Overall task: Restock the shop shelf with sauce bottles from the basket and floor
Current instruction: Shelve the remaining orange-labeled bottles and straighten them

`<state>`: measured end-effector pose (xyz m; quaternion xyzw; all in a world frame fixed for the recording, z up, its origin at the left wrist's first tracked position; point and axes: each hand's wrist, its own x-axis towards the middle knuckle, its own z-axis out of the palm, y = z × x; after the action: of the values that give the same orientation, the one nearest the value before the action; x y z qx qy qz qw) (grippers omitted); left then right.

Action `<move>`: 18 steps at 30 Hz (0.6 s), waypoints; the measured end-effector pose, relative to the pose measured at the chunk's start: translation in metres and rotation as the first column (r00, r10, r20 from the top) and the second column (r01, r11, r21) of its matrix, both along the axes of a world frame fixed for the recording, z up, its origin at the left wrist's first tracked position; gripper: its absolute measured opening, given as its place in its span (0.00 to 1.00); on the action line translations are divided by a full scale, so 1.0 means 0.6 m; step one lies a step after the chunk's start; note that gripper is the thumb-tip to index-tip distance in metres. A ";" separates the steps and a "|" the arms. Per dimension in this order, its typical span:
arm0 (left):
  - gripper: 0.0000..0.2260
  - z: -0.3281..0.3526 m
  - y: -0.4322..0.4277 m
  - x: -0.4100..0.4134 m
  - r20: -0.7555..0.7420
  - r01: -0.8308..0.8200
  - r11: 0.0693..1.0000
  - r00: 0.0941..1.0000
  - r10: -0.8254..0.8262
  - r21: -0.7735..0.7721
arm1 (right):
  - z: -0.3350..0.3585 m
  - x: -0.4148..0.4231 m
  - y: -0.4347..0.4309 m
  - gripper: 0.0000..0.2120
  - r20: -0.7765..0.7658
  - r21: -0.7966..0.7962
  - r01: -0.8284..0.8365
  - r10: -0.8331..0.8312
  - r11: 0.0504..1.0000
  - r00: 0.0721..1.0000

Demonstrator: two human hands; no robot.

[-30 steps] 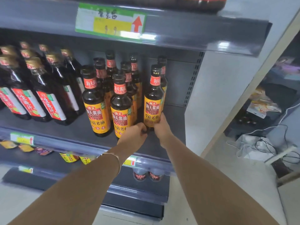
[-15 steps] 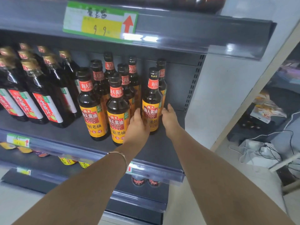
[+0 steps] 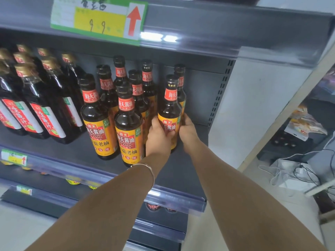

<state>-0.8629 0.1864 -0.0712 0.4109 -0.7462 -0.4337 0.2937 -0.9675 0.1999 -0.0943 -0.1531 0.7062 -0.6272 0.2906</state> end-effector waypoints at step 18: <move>0.33 0.000 0.013 0.008 0.038 -0.005 1.000 0.999 0.004 0.024 | -0.028 0.055 0.044 0.18 0.005 0.120 -0.047 0.047 0.992 0.999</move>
<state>-0.8583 0.1939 -0.0710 0.4243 -0.7454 -0.4342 0.2755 -0.9347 0.2265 -0.1113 -0.1513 0.7386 -0.5768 0.3145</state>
